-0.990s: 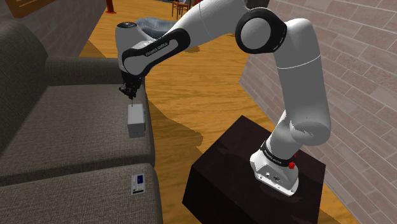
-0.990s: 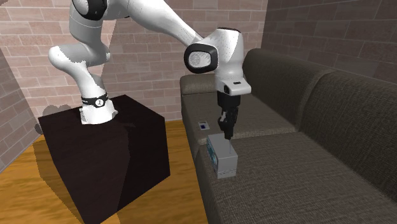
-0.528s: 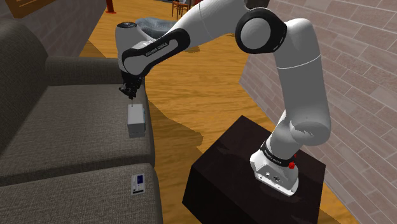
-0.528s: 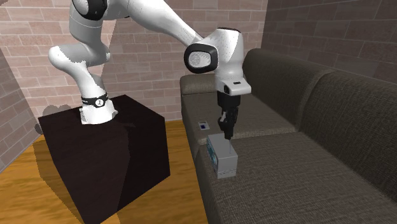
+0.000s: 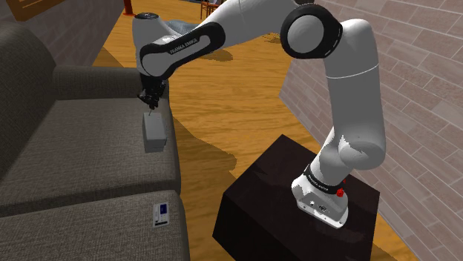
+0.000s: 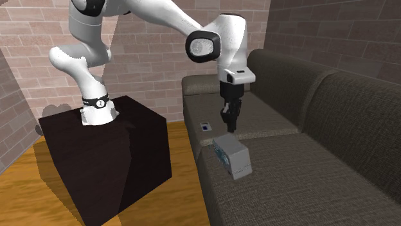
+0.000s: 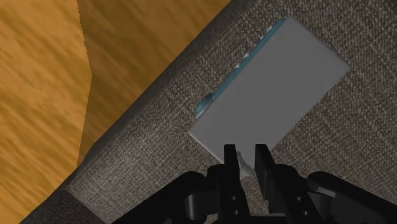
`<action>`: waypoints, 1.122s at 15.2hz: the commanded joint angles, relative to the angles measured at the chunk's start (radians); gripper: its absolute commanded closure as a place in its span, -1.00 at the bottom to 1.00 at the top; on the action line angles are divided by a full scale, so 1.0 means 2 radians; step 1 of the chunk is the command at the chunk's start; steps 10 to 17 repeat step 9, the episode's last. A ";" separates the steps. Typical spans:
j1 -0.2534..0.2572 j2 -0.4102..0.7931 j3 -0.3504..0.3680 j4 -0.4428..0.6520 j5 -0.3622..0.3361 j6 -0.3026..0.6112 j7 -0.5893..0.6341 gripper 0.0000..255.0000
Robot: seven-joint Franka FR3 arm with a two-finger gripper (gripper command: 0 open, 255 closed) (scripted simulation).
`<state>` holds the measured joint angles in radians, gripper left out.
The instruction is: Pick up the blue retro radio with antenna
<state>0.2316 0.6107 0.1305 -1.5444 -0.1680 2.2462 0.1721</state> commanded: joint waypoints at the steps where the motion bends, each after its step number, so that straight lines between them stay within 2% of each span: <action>1: 0.000 -0.007 0.001 0.005 0.002 -0.010 -0.002 1.00; 7: -0.001 -0.024 0.003 0.019 0.006 -0.041 -0.006 1.00; 17: -0.001 -0.025 0.003 0.019 0.006 -0.042 -0.006 1.00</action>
